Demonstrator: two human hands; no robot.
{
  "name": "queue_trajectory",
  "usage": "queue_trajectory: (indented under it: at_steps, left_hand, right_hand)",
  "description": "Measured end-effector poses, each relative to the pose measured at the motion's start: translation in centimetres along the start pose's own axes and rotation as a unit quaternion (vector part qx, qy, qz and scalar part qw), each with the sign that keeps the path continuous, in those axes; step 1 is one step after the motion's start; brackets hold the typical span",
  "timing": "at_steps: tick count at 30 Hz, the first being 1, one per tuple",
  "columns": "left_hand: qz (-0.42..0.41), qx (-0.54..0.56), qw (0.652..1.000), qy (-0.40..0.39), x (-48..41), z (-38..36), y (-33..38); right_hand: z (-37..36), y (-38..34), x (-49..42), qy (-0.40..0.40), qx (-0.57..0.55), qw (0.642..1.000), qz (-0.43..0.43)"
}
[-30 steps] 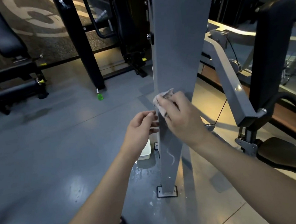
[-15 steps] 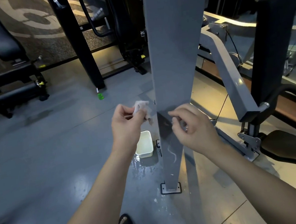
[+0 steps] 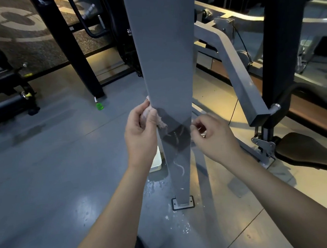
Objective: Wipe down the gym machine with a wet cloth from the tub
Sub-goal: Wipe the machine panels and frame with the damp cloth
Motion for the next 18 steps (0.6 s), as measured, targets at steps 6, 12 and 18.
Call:
queue_trajectory:
  at_steps: [6, 12, 18]
  left_hand:
    - [0.004, 0.056, 0.996, 0.063, -0.1, 0.0, 1.4]
    - [0.049, 0.027, 0.997, 0.056, 1.4, -1.3, -1.4]
    - [0.064, -0.026, 0.991, 0.114, 1.0, -0.1, -1.8]
  right_hand:
    - [-0.2, 1.2, -0.5, -0.014, 0.011, 1.0, -0.004]
    - [-1.0, 2.0, -0.9, -0.01, 0.048, 0.999, -0.024]
    - [-1.6, 2.2, -1.0, -0.037, 0.088, 0.994, -0.059]
Point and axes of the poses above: each hand's wrist, its own x-axis away from the middle knuckle, its own z-axis out of the back of the hand, y = z × x, the point moved 6 cm from there along -x, towards the middle knuckle, and after that the axes turned 3 degrees about -y, right-handed, at the moved point
